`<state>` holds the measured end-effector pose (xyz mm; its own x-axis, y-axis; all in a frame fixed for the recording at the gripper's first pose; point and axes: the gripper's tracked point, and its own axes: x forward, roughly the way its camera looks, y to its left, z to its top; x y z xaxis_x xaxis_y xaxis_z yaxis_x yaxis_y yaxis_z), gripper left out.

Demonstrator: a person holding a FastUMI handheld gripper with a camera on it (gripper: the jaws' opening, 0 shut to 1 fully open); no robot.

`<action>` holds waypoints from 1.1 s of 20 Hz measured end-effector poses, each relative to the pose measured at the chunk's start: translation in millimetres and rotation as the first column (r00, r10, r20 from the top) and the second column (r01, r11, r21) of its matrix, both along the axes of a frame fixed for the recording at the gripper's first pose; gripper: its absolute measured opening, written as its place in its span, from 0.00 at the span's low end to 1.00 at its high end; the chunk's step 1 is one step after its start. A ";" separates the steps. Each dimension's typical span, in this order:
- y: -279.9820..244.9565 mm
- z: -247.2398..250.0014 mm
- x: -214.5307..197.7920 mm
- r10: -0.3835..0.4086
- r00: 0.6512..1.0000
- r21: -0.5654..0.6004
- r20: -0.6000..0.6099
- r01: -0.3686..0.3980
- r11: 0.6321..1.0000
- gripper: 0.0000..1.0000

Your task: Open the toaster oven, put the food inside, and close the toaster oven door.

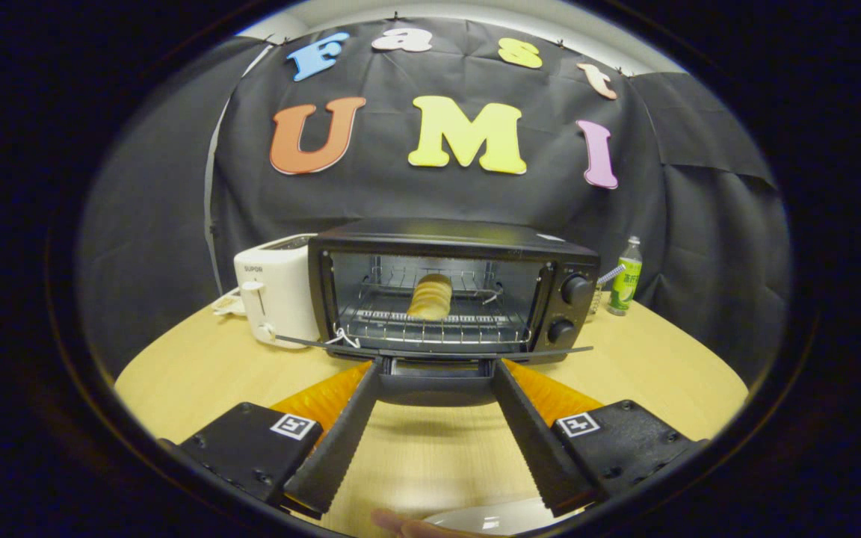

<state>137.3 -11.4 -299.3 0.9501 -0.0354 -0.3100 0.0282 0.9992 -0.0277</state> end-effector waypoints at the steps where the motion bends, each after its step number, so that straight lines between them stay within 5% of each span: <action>1: -0.2 7.7 4.9 0.001 1.000 0.016 0.008 -0.001 1.000 1.00; 14: 4.2 49.2 -25.7 0.002 1.000 0.024 -0.013 -0.002 1.000 1.00; 22: -10.0 182.4 -93.7 -0.032 0.990 -0.060 0.138 0.041 0.997 1.00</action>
<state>43.6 -21.4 -116.9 0.9811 -0.0861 -0.1731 0.0725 0.9939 -0.0836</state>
